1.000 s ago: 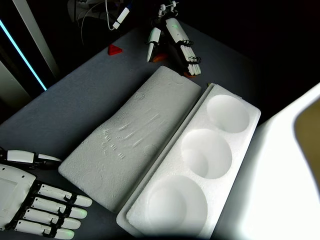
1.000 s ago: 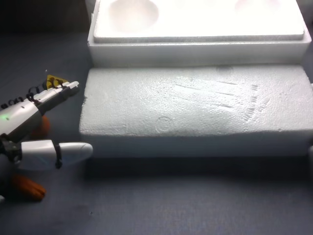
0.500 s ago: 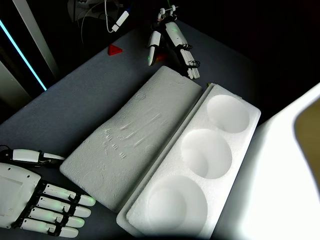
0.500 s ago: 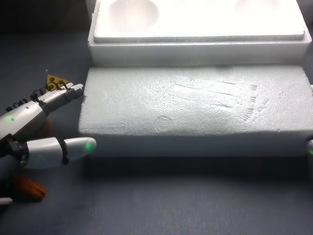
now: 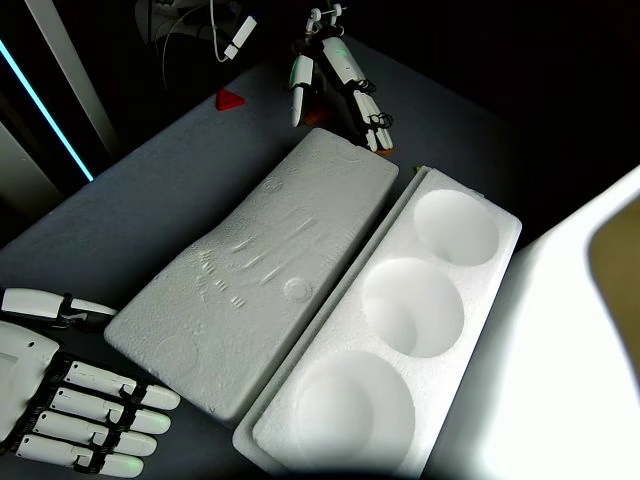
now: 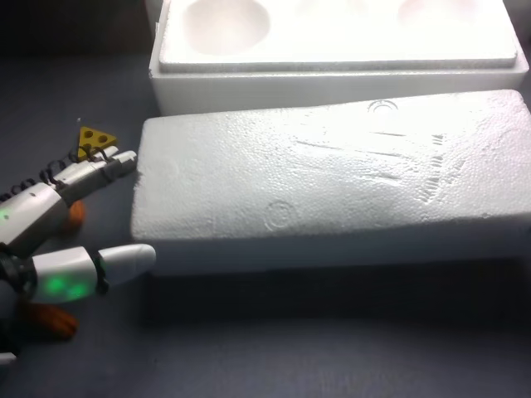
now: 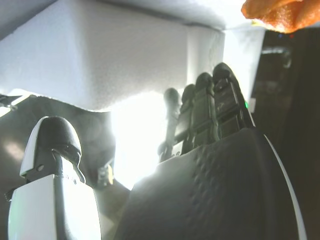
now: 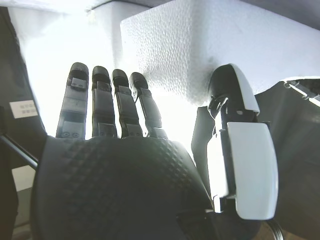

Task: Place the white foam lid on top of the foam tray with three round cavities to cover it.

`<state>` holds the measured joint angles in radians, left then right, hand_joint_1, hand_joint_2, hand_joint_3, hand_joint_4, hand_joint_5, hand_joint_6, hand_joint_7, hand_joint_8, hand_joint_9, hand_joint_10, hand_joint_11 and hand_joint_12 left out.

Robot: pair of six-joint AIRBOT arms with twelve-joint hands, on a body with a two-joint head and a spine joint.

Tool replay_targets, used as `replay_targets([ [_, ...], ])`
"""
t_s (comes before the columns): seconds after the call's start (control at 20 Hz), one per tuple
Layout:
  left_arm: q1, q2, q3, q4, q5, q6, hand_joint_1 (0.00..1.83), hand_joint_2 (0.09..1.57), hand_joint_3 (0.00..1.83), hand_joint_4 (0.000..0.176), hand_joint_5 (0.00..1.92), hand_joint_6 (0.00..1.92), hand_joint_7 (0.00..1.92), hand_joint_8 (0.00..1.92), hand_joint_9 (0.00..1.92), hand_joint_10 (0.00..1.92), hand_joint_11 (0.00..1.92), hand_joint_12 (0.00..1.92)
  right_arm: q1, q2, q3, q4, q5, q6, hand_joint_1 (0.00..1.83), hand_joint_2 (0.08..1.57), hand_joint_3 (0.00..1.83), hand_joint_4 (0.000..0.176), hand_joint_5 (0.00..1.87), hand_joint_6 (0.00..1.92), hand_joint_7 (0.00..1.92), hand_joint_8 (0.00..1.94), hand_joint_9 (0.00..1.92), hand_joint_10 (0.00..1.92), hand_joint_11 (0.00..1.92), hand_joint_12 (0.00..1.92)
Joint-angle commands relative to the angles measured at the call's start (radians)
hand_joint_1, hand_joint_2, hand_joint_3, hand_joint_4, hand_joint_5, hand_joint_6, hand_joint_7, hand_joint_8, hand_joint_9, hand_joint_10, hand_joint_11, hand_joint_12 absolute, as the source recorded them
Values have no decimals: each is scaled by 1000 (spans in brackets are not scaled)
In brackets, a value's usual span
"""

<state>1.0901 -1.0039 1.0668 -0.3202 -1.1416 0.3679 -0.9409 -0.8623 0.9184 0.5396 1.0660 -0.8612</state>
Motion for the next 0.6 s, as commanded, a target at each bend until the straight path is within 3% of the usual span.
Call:
replay_targets([
  [0.0,-4,13,-11,55,-168,-11,558,1068,6,0,199,20,0,0,0,0,0,0,1,17,-6,-53,158,14,397,1184,0,0,127,8,32,6,66,29,0,1269],
  [0.3,0,101,-90,105,-282,-10,591,1069,3,0,201,16,0,0,0,0,0,0,-35,90,-74,-90,269,31,467,1159,0,0,91,0,0,0,2,7,0,1399],
  [0.55,-49,118,-72,108,-292,-1,611,1072,2,0,221,20,0,0,0,0,0,0,-9,101,-52,-113,268,31,515,1183,3,0,56,1,30,6,32,33,0,1096],
])
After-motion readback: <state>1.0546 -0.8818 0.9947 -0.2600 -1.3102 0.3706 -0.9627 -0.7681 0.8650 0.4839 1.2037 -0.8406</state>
